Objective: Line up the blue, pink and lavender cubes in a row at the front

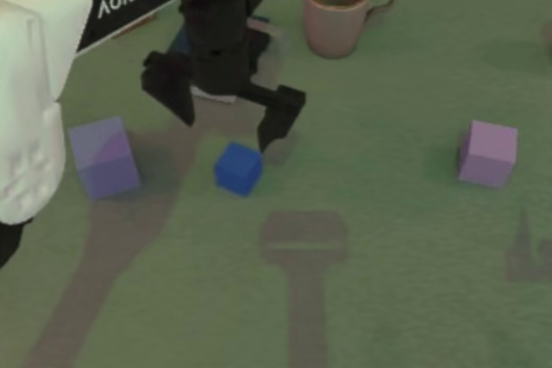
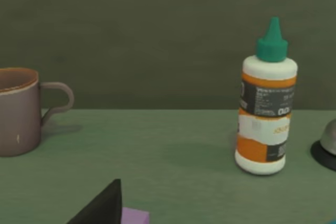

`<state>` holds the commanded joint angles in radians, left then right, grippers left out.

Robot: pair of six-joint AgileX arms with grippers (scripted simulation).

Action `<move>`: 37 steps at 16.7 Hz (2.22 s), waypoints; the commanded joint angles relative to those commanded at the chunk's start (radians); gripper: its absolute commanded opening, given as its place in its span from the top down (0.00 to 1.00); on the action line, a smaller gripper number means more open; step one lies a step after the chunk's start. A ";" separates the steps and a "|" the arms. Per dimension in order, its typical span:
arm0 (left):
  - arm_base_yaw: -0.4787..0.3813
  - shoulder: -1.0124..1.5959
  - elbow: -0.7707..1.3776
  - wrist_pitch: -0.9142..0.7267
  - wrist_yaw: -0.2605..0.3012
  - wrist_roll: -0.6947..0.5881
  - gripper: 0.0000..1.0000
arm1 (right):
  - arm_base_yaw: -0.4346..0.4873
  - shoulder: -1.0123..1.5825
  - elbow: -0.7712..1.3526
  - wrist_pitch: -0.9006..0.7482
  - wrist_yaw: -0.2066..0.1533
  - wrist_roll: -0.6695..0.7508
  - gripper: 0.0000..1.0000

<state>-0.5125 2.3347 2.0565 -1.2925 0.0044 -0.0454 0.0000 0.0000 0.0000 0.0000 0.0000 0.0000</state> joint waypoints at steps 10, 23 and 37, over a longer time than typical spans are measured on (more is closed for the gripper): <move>0.002 0.050 -0.151 0.209 0.001 0.003 0.00 | 0.000 0.000 0.000 0.000 0.000 0.000 0.00; 0.001 0.079 -0.224 0.303 0.001 0.002 0.45 | 0.000 0.000 0.000 0.000 0.000 0.000 0.00; 0.001 0.079 -0.224 0.303 0.001 0.002 1.00 | 0.000 0.000 0.000 0.000 0.000 0.000 0.00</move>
<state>-0.5110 2.4137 1.8326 -0.9896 0.0053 -0.0430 0.0000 0.0000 0.0000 0.0000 0.0000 0.0000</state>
